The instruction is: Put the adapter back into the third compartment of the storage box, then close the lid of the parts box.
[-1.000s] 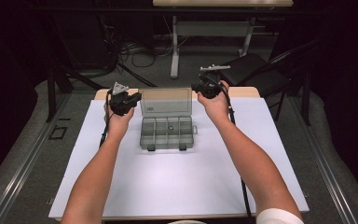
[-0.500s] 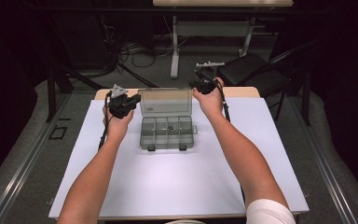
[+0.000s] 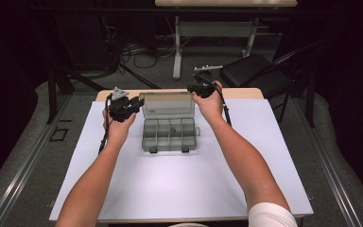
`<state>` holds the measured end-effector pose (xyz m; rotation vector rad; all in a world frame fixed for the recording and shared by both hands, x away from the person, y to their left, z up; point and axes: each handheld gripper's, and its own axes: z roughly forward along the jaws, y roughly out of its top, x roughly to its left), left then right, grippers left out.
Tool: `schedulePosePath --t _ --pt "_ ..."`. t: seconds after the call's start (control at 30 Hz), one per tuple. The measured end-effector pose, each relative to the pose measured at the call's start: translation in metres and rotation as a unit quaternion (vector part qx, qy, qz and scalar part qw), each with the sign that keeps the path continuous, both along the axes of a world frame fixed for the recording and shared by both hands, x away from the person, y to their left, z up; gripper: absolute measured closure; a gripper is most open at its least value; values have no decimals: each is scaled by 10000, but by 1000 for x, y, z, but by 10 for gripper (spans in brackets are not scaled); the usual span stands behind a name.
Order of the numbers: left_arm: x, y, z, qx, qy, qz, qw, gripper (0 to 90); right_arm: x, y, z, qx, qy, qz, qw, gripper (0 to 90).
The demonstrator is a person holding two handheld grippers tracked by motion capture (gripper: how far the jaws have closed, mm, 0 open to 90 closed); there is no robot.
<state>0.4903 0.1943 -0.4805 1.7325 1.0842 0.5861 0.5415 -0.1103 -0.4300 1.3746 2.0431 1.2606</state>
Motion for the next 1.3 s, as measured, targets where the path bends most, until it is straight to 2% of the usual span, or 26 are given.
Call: schedulePosePath --t 0.03,0.1,0.33,0.37,0.43,0.47,0.5,0.57,0.6,0.73,0.87,1.0,1.3 --pt "0 1 0 -58 73 -24 10000 581 0 0 0 0 1 2 10000 900" --pt "-3 2 2 58 160 3 9999 521 -2 -1 0 18 2 5 10000 900" --pt "-18 10 11 19 401 -147 9991 479 -4 -3 0 44 1 65 10000 900" --pt "-20 10 13 -69 453 -203 9987 489 -4 -3 -1 41 12 74 10000 900" --pt "-24 11 16 -248 576 -148 9979 520 -4 -3 -2 69 29 103 9999 900" --pt "-26 10 18 -331 719 -88 9968 524 -4 -3 -2 69 52 127 9999 900" --pt "-27 10 19 -361 851 -102 9957 571 -5 -2 -3 71 108 151 9998 900" --pt "-29 8 21 -601 972 -243 9931 618 -6 -1 -3 79 148 216 9996 900" --pt "-30 6 22 -595 982 -268 9930 659 -8 0 -2 86 153 251 9995 900" --pt "-31 -3 21 -349 996 -413 9936 785 -12 1 -1 113 184 368 9991 900" --pt "-30 -9 17 -342 1154 -548 9912 898 -16 2 -1 112 232 511 9984 900" --pt "-28 -13 14 -400 1281 -637 9889 900 -21 2 -1 120 274 604 9977 900" --pt "-29 -14 13 -465 1327 -762 9871 900 -30 5 -3 76 372 837 9958 900"
